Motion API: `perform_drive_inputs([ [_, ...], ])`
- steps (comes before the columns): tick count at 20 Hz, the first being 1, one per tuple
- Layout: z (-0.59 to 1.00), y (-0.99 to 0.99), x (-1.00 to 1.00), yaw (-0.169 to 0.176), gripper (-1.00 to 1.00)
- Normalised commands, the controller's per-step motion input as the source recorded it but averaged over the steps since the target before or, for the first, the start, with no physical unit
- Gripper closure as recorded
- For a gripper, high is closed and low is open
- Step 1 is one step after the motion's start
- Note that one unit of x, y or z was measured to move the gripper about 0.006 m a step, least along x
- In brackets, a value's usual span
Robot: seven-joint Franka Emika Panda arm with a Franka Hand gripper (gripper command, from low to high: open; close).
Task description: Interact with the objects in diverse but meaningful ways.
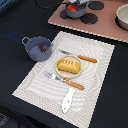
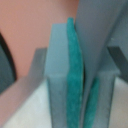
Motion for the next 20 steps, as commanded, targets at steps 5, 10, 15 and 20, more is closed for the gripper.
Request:
perform_drive_inputs([
  [5,0.14,0.13,0.74,-0.015,1.0],
  [10,0.09,0.16,0.72,-0.012,1.0],
  [15,0.2,0.31,0.81,-0.005,1.0],
  [20,0.2,0.38,0.77,0.0,1.0],
])
